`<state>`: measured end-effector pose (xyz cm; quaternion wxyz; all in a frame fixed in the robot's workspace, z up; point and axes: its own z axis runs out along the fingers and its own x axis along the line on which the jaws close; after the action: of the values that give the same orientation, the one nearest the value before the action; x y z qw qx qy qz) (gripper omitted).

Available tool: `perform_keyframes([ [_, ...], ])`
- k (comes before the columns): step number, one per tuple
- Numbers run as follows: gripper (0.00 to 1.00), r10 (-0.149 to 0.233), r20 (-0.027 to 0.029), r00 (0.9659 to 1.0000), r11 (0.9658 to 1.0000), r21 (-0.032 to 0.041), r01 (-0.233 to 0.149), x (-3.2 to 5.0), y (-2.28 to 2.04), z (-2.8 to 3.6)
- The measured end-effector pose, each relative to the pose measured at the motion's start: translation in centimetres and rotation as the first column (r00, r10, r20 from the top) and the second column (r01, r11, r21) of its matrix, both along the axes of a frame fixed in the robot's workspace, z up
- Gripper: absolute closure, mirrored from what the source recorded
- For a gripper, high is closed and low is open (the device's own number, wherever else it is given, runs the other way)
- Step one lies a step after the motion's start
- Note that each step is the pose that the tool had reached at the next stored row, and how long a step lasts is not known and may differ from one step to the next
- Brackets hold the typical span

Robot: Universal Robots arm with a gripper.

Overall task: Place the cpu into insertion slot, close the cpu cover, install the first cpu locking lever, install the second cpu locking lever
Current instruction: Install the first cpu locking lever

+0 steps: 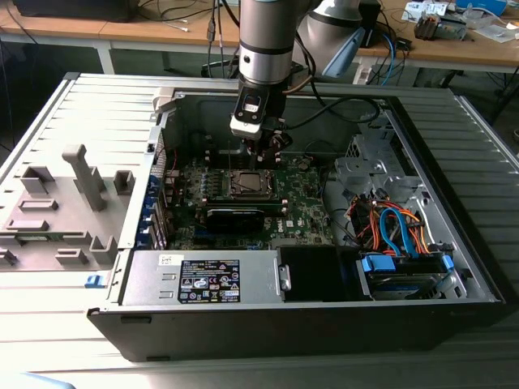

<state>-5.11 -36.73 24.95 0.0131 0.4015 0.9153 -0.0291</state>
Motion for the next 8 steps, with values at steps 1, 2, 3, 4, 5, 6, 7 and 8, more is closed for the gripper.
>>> perform_keyframes([
  [1,0.89,0.001,0.0000,1.0000,1.0000,0.0000,-0.001,0.00,0.00,0.00],
  [2,0.89,0.003,0.0000,1.0000,1.0000,0.0000,-0.003,0.00,0.00,0.00],
  [3,0.89,0.004,0.0000,1.0000,1.0000,0.0000,-0.004,0.00,0.00,0.00],
  [4,0.89,0.007,0.0000,1.0000,1.0000,0.0000,-0.007,0.00,0.00,0.00],
  [5,0.89,0.009,0.0000,1.0000,1.0000,-0.0001,-0.009,0.00,0.00,0.00],
  [6,0.89,0.010,0.0001,0.9999,0.9999,0.0000,-0.010,0.00,0.00,0.00],
  [7,0.89,0.012,0.0000,0.9999,0.9999,-0.0001,-0.012,0.00,0.00,0.00],
  [8,0.89,0.014,0.0001,0.9999,0.9999,0.0000,-0.014,0.00,0.00,0.00],
])
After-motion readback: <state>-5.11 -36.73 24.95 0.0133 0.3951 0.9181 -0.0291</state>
